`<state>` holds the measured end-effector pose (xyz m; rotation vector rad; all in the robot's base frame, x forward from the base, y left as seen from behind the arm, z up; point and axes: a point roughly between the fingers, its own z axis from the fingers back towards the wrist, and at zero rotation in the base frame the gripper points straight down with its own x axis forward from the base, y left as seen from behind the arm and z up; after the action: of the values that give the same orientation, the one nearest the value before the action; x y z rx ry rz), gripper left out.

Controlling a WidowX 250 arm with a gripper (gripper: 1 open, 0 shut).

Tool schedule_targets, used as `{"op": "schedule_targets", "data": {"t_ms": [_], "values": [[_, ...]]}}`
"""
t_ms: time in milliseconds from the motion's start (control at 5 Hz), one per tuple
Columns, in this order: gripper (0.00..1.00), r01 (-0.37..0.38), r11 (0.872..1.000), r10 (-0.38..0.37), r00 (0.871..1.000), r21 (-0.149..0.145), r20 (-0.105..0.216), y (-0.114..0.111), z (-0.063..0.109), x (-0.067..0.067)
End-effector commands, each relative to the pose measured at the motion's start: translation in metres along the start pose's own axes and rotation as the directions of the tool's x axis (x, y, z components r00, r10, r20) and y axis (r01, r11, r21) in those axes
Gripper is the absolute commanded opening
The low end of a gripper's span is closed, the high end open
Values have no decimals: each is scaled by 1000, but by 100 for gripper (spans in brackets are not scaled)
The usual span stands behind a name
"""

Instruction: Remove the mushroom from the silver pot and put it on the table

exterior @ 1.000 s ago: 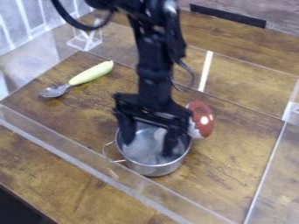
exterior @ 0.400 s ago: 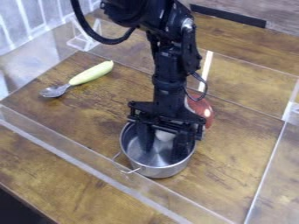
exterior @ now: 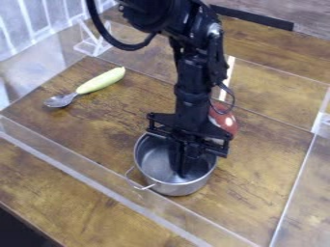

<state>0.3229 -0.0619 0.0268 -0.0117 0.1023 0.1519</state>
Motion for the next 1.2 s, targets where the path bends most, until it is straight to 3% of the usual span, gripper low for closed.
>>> {"op": "schedule_targets", "data": {"t_ms": [0, 200, 400, 600, 800, 1000], "values": [[100, 67, 998, -66, 994, -1, 83, 4, 30, 7], [0, 92, 996, -92, 991, -5, 99, 14, 41, 9], [0, 92, 996, -91, 990, -7, 109, 14, 37, 10], [100, 89, 996, -87, 989, -4, 116, 14, 28, 13], [0, 150, 989, -150, 981, 9, 120, 22, 31, 14], [0, 198, 980, -200, 973, 24, 119, 32, 34, 17]]}}
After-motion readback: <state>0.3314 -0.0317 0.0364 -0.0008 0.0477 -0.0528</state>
